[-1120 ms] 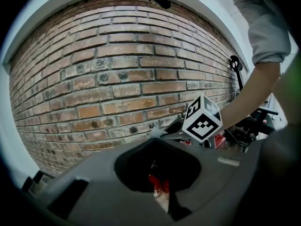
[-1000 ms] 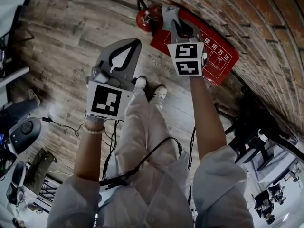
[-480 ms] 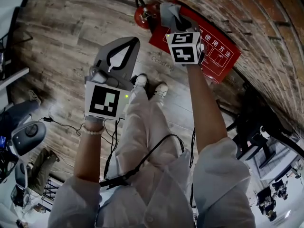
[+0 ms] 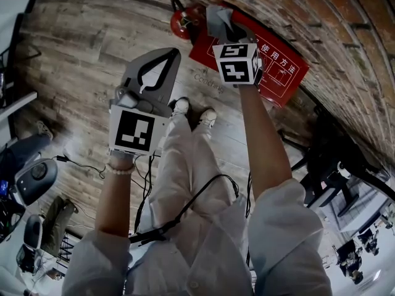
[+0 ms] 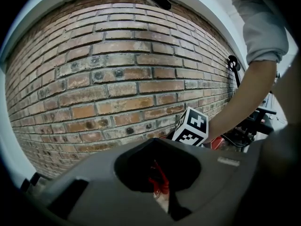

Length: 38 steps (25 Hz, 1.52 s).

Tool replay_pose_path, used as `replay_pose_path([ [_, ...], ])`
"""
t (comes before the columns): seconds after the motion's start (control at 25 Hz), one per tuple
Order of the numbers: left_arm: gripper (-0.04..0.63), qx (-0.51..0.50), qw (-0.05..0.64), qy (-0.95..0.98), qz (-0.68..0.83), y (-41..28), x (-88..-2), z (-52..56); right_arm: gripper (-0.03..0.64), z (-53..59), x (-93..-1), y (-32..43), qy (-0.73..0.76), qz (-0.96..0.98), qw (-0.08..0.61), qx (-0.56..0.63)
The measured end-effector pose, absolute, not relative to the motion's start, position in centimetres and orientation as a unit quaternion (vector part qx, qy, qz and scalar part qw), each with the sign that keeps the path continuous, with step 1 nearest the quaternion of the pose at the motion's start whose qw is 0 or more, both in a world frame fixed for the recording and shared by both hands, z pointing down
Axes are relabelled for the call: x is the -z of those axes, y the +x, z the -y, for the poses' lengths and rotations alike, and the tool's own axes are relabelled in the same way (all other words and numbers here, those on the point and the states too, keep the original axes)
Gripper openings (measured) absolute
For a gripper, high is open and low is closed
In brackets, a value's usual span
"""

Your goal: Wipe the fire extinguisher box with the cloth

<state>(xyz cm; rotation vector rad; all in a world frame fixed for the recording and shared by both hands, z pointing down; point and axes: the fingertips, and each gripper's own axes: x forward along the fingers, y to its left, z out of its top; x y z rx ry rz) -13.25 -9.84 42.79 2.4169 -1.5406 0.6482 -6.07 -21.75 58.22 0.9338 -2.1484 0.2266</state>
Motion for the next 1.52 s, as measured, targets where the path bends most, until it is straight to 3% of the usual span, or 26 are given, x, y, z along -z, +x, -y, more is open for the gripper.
replay_pose_path([
  [1.52,-0.003,-0.227,0.077,0.858,0.454,-4.5,-42.5,10.8,0.026,21.2,-58.3,7.9,0.441,0.8,0.39,-0.117],
])
